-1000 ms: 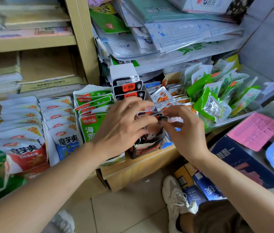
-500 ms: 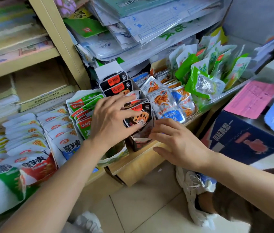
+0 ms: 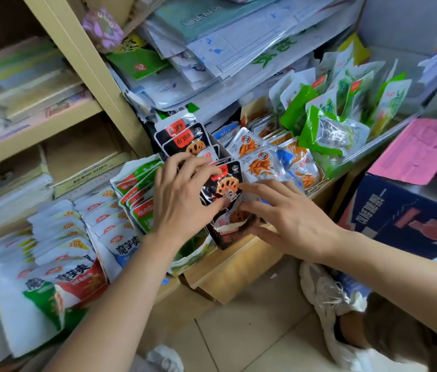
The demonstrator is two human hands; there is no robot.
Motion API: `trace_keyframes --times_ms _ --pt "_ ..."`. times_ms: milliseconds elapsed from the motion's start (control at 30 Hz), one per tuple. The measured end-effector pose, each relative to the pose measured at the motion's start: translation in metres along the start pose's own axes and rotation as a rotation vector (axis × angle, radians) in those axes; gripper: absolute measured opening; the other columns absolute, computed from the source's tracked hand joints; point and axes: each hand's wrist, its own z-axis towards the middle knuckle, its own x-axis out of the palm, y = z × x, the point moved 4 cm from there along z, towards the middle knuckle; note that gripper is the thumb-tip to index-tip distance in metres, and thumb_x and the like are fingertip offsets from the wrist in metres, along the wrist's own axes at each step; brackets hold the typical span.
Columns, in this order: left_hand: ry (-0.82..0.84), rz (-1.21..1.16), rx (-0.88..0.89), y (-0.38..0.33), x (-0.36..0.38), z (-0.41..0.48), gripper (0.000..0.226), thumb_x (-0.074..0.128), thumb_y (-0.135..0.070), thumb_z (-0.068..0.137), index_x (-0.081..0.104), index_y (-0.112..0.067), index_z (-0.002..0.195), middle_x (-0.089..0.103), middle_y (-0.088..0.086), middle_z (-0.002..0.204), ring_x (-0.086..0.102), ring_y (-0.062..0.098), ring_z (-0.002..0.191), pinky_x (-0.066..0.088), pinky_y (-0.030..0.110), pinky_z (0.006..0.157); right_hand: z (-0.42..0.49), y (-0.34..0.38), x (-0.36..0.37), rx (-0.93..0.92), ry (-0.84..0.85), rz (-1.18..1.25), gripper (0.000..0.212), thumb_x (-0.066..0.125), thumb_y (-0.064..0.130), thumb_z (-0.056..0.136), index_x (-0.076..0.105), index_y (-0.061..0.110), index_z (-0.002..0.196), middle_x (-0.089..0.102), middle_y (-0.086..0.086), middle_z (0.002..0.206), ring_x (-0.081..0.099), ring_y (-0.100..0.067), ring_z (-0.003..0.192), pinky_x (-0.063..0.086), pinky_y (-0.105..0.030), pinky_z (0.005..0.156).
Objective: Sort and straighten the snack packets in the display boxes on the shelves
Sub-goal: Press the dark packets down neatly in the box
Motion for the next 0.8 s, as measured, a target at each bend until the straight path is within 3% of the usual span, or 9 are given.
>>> trace_keyframes --times_ms 100,233,367,467,533,633,800 --pt "-0.028 -0.029 0.045 0.003 -0.003 -0.001 0.047 0.079 -0.046 0.075 0.070 -0.028 0.118 0.063 -0.008 0.125 0.049 0.021 0.124 0.036 0.034 0.099 0.016 -0.010 0.007 0.065 0.092 -0.050 0.086 0.067 0.050 0.087 0.024 0.028 0.157 0.015 -0.002 0.167 0.023 -0.026 0.150 0.026 -0.045 0.116" --pt "-0.053 -0.141 0.079 0.009 -0.008 -0.006 0.031 0.076 -0.037 0.082 0.071 -0.024 0.110 0.066 -0.008 0.119 0.054 0.017 0.118 0.041 0.035 0.098 0.030 -0.014 0.015 0.059 0.175 -0.067 0.095 0.053 0.068 0.087 0.001 0.033 0.159 0.000 0.004 0.168 0.005 -0.024 0.155 0.013 -0.047 0.123" --pt "-0.088 -0.096 0.027 0.019 -0.011 -0.007 0.030 0.070 -0.037 0.089 0.071 -0.022 0.115 0.068 -0.008 0.119 0.057 0.017 0.115 0.040 0.032 0.095 0.040 -0.009 0.016 0.061 0.223 -0.124 0.101 0.043 0.084 0.079 0.006 0.035 0.159 0.003 0.001 0.168 0.004 -0.027 0.154 0.009 -0.051 0.122" --pt "-0.085 -0.124 -0.061 0.021 -0.010 -0.003 0.027 0.060 -0.035 0.098 0.072 -0.020 0.118 0.070 -0.007 0.118 0.060 0.015 0.110 0.042 0.031 0.092 0.044 0.000 0.012 0.057 0.190 -0.152 0.099 0.046 0.081 0.078 0.021 0.029 0.158 0.011 -0.006 0.167 0.012 -0.029 0.153 0.016 -0.053 0.120" --pt "-0.062 -0.217 -0.146 0.023 -0.010 0.003 0.024 0.057 -0.034 0.100 0.071 -0.019 0.113 0.070 -0.006 0.113 0.061 0.013 0.106 0.046 0.034 0.093 0.045 0.007 0.013 0.029 0.182 -0.157 0.097 0.045 0.078 0.079 0.026 0.024 0.157 0.005 -0.008 0.168 0.011 -0.027 0.153 0.016 -0.052 0.121" --pt "-0.026 -0.302 -0.205 0.027 -0.010 0.012 0.017 0.056 -0.026 0.101 0.070 -0.018 0.107 0.068 -0.005 0.107 0.061 0.012 0.098 0.051 0.038 0.086 0.047 0.010 0.018 0.003 0.178 -0.154 0.100 0.046 0.076 0.081 0.022 0.018 0.158 -0.003 -0.008 0.168 0.004 -0.025 0.155 0.012 -0.048 0.123" --pt "-0.071 -0.377 -0.108 0.032 -0.015 0.006 0.012 0.066 -0.009 0.093 0.072 -0.014 0.102 0.067 -0.005 0.103 0.065 0.011 0.094 0.054 0.035 0.081 0.052 0.009 0.018 0.016 0.205 -0.152 0.111 0.049 0.081 0.076 0.010 0.019 0.160 -0.010 -0.007 0.167 0.000 -0.025 0.155 0.009 -0.045 0.124"
